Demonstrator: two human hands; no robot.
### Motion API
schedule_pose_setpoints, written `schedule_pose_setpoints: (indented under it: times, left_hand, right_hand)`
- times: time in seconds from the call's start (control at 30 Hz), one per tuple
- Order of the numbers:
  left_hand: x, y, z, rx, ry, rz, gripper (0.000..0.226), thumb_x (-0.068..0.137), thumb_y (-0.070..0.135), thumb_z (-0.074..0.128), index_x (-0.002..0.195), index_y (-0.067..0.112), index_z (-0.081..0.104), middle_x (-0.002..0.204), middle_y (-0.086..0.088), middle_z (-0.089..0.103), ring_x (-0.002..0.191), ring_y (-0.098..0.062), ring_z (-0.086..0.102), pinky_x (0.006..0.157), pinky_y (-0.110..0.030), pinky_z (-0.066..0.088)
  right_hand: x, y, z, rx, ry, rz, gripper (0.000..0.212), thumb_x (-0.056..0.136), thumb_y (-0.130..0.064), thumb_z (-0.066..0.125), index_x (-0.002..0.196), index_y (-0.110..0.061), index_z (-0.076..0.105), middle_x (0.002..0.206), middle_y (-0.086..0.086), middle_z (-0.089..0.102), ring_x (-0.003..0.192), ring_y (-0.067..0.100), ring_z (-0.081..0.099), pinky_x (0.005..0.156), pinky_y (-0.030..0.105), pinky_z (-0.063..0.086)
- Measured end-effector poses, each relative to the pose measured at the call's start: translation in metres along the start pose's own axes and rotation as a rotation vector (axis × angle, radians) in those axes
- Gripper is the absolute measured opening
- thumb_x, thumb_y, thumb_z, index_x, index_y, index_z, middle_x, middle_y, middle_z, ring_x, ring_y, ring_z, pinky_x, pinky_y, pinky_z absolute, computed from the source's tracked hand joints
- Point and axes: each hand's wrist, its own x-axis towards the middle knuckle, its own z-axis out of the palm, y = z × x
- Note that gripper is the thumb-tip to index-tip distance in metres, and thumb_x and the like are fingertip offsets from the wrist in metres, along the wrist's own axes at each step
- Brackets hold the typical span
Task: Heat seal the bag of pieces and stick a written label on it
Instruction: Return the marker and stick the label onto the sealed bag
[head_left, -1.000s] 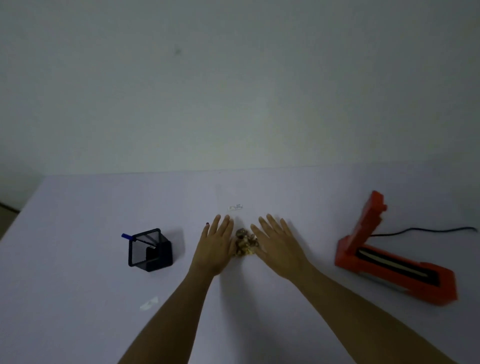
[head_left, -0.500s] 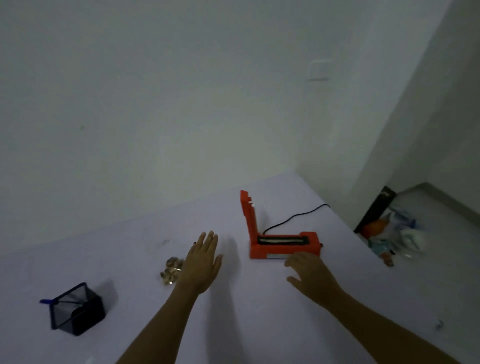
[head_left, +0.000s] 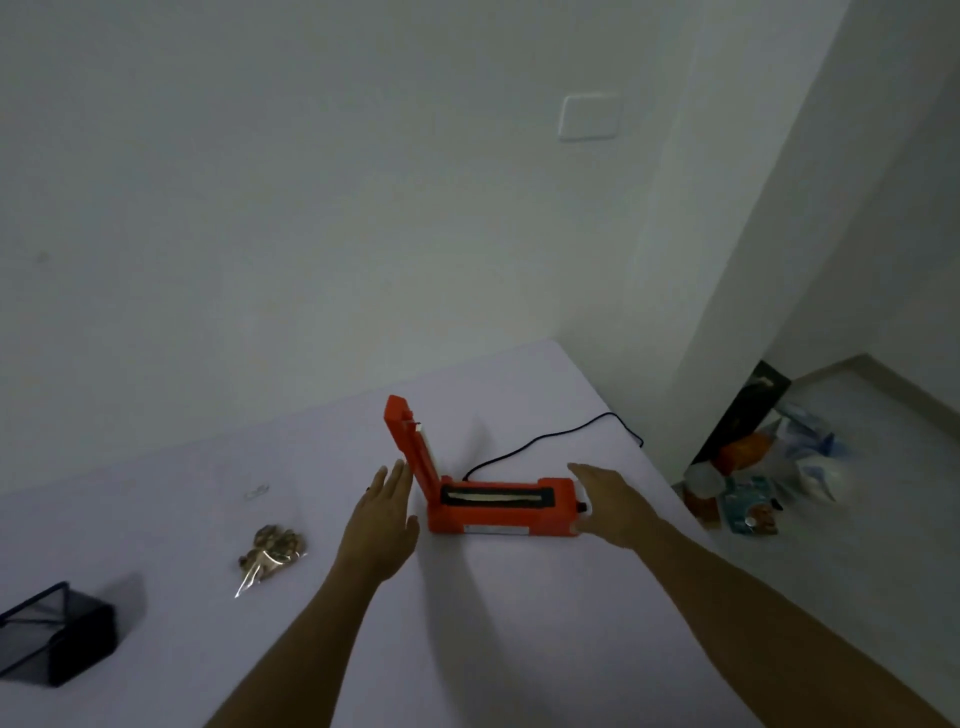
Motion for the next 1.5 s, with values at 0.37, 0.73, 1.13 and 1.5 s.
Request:
schedule_pose_setpoints:
  times: [0.37, 0.73, 1.13, 1.5]
  left_hand:
    - [0.01, 0.065, 0.043, -0.122, -0.048, -0.012, 0.08, 0.094, 0.016, 0.047, 0.151, 0.022, -0.008, 0.161, 0.001, -0.003, 0.147, -0.021, 0.012, 0.113, -0.035, 0.031]
    - [0.008, 0.045, 0.056, -0.071, -0.066, -0.089, 0.097, 0.084, 0.006, 0.053, 0.145, 0.042, -0.013, 0.161, -0.002, -0.01, 0.136, -0.03, 0.035, 0.113, -0.041, 0.03]
    - [0.048, 0.007, 0.041, -0.105, 0.021, -0.211, 0.093, 0.085, 0.009, 0.053, 0.147, 0.044, -0.007, 0.161, 0.002, -0.006, 0.115, -0.03, 0.053, 0.086, -0.038, 0.053]
    - [0.086, -0.039, 0.022, -0.114, 0.06, -0.255, 0.094, 0.084, 0.008, 0.055, 0.148, 0.042, -0.004, 0.161, 0.001, -0.004, 0.124, -0.031, 0.049, 0.082, -0.039, 0.054]
  right_hand:
    - [0.035, 0.024, -0.001, 0.312, -0.094, -0.114, 0.081, 0.066, -0.013, 0.084, 0.136, -0.018, 0.043, 0.123, 0.006, 0.059, 0.108, 0.018, 0.057, 0.088, 0.03, 0.049]
    - [0.043, 0.031, 0.003, 0.446, -0.137, -0.103, 0.076, 0.071, -0.009, 0.081, 0.135, -0.019, 0.042, 0.127, 0.003, 0.058, 0.112, 0.016, 0.053, 0.087, 0.026, 0.045]
    - [0.129, -0.01, -0.006, 0.448, -0.202, -0.158, 0.075, 0.067, -0.007, 0.083, 0.132, -0.017, 0.046, 0.129, 0.002, 0.056, 0.119, 0.014, 0.049, 0.09, 0.026, 0.041]
    - [0.195, -0.055, 0.001, 0.409, -0.215, -0.187, 0.075, 0.065, -0.014, 0.085, 0.129, -0.022, 0.047, 0.131, 0.0, 0.056, 0.124, 0.017, 0.048, 0.101, 0.038, 0.044]
